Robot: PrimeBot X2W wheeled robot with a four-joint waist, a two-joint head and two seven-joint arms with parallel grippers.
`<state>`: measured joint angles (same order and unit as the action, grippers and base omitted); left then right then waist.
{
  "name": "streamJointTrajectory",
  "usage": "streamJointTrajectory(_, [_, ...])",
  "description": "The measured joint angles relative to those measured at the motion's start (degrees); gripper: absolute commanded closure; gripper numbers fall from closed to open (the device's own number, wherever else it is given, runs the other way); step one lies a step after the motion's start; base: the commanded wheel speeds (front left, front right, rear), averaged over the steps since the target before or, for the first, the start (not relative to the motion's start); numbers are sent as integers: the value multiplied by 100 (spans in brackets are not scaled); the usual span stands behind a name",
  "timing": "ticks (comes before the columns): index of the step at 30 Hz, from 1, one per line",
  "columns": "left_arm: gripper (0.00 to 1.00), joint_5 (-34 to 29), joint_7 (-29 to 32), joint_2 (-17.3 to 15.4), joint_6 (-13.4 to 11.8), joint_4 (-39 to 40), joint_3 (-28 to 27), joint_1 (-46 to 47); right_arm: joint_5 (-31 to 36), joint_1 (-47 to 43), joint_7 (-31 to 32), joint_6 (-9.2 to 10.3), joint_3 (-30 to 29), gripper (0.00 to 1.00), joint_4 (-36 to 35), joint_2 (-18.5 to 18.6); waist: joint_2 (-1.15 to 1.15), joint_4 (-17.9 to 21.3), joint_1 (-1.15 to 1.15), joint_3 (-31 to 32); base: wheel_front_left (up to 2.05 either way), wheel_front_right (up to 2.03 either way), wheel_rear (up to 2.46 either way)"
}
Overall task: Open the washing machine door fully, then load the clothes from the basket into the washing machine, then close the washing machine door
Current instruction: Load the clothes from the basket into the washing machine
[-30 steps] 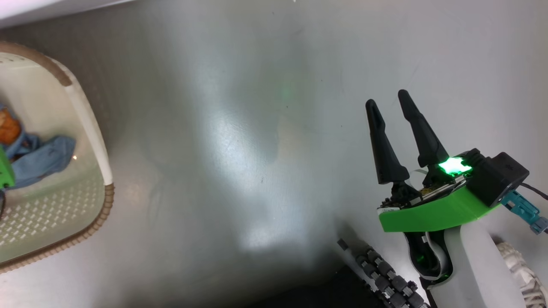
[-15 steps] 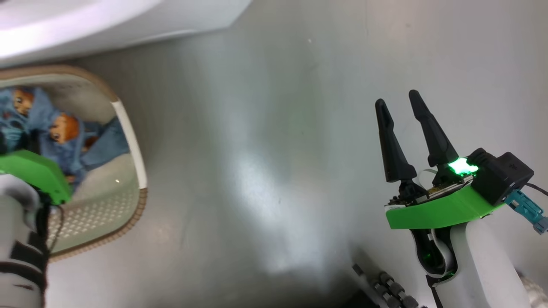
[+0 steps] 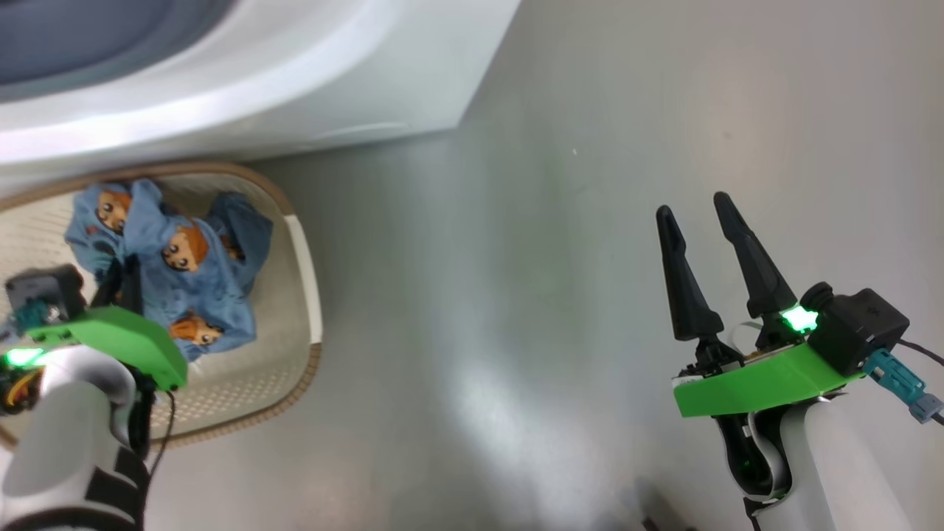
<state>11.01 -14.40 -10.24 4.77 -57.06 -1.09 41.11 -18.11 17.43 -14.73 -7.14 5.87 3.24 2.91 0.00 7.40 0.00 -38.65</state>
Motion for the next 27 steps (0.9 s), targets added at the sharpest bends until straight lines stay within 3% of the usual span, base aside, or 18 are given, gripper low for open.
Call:
streamJointTrajectory(15, [100, 75, -20, 392, -51, 1674, -127, -1551, 149, -528, 0, 0, -222, 0, 155, 3, 0, -350, 0, 1222, 0, 0, 0])
streamJointTrajectory(27, [100, 91, -21, 563, -125, 2205, -121, -2127, 208, -745, 0, 0, -234, 0, 301, 3, 0, -533, 0, 1987, 0, 0, 0])
